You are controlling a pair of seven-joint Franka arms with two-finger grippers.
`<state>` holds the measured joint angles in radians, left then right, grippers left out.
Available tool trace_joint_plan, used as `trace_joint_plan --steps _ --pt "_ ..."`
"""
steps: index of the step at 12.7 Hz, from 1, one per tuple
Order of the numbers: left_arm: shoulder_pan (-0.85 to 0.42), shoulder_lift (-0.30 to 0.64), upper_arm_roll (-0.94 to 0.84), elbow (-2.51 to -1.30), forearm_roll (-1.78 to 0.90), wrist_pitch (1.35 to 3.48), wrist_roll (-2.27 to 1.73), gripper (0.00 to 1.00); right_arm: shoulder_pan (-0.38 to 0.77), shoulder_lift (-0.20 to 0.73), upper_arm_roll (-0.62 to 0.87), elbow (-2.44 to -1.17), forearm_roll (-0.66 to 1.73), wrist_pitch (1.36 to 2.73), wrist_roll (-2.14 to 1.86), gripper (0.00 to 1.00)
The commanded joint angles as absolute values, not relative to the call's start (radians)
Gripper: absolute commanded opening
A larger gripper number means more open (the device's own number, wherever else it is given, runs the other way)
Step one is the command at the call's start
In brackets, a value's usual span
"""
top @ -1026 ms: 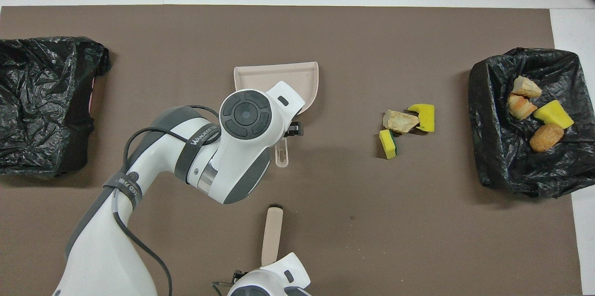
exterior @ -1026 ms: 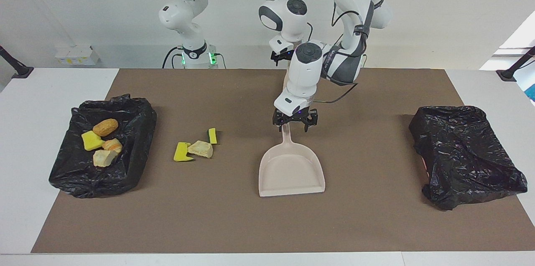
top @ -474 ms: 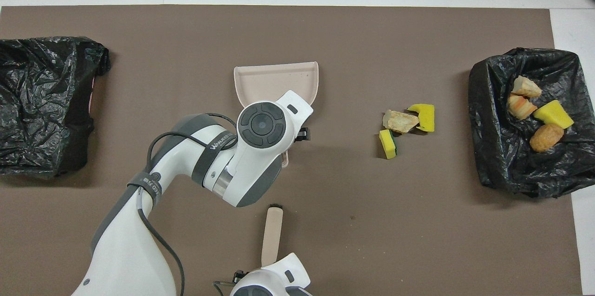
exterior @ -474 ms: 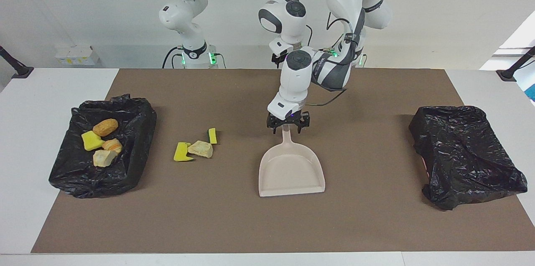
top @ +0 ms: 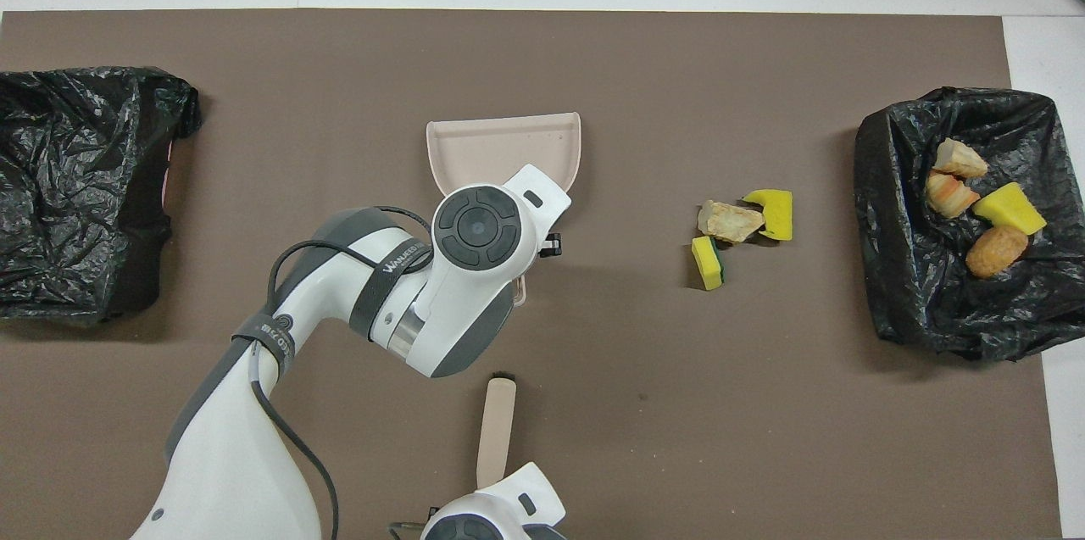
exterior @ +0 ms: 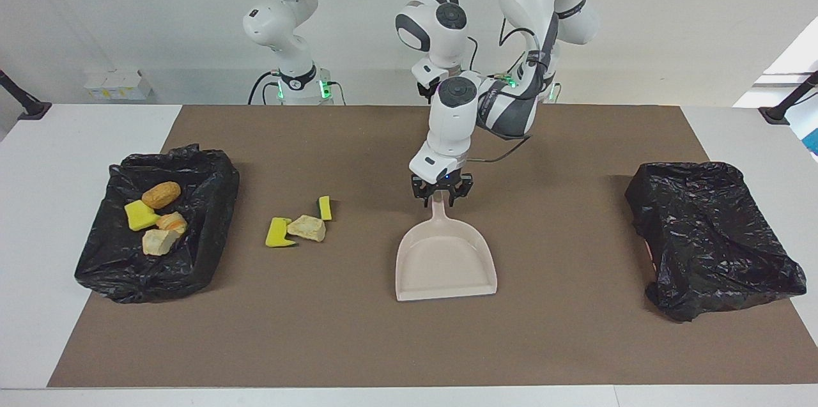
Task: Sweep and dump trash in bin
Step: 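Hold the dustpan with the left gripper while the right gripper grasps the brush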
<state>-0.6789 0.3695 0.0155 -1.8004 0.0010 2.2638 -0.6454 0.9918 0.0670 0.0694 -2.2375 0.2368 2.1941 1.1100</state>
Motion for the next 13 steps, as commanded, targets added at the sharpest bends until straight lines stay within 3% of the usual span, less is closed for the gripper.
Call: trace_joint_plan --steps 1,2,6,13 --pt "-0.693 0.365 0.028 -1.804 0.028 2.275 -0.66 0.24 0.991 0.06 0.067 -2.224 0.27 2.146 1.078 0.0" --pt "-0.693 0.364 0.028 -1.796 0.031 2.273 -0.658 0.01 0.983 0.072 0.066 -2.2 0.27 2.117 1.088 0.0" --pt "-0.683 0.335 0.028 -1.79 0.025 2.237 -0.621 0.0 0.942 0.071 0.061 -2.175 0.27 2.051 1.091 0.0" --pt "-0.652 0.284 0.035 -1.798 0.025 2.157 -0.377 0.0 0.764 -0.054 0.057 -2.166 0.22 1.827 0.932 0.0"
